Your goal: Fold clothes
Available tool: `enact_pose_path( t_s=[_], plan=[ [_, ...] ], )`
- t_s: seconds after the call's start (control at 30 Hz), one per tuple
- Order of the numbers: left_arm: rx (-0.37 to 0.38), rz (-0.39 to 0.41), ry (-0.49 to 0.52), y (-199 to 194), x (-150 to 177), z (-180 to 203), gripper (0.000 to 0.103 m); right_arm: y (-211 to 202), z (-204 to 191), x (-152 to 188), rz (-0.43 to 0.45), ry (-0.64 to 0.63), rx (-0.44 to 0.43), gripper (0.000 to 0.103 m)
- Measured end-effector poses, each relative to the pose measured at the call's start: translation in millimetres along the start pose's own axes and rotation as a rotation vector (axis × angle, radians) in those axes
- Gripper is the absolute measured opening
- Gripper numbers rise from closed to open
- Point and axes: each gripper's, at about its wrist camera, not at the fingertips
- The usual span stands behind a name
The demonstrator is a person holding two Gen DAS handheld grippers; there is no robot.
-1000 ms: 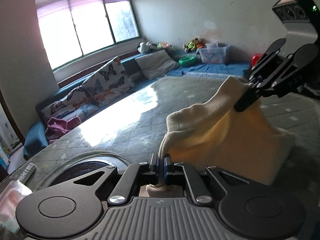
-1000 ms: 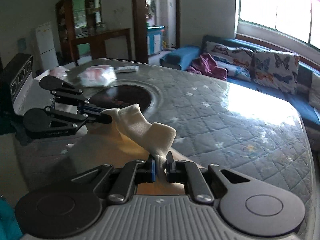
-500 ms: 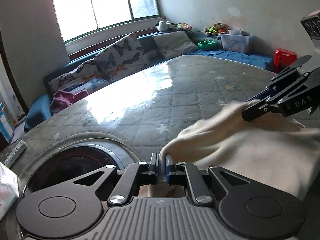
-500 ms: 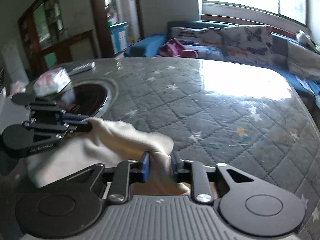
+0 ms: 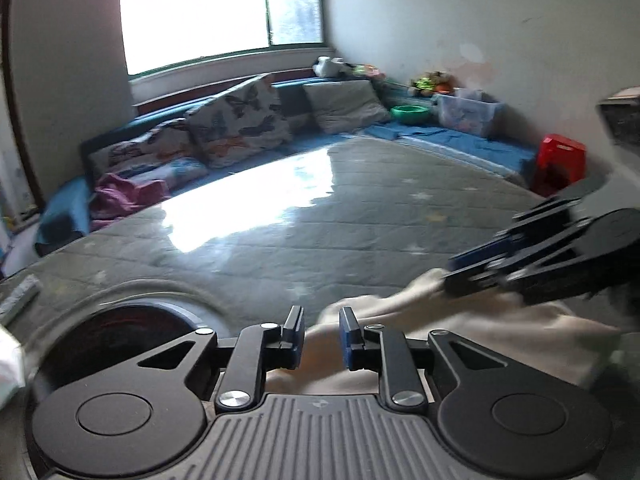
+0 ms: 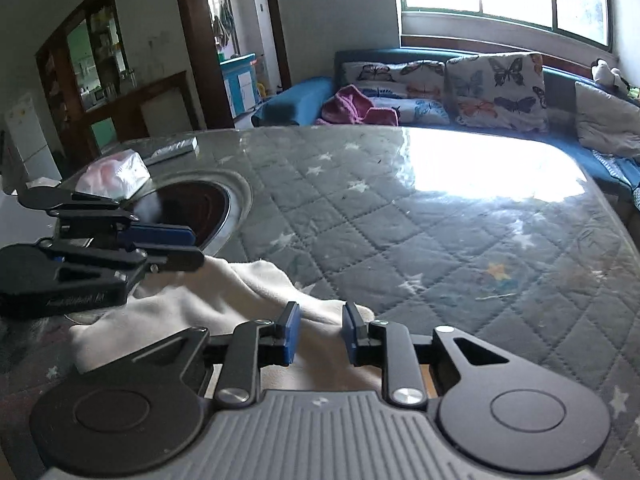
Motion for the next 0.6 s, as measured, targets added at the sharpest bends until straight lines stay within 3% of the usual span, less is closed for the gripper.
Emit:
enact_pose_path(
  t_s=[0.3,0.6],
  plan=[
    [0.027,-0.077,-0.04,40,-5,3,0.019,19,-5,4,-0.018,-0.037,0.033,0.02],
    [0.01,-0.066,-0.068,40,0,4,0.02,-1,-6,8,0.022,-0.046,0.034,0.02]
  ],
)
Point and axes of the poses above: each gripper's, at about its wrist camera, not at the fingertips, and y roughly the way its jaws point, z to its right, x to its underside, and after that the axes turned 9 degrees about y, right-handed
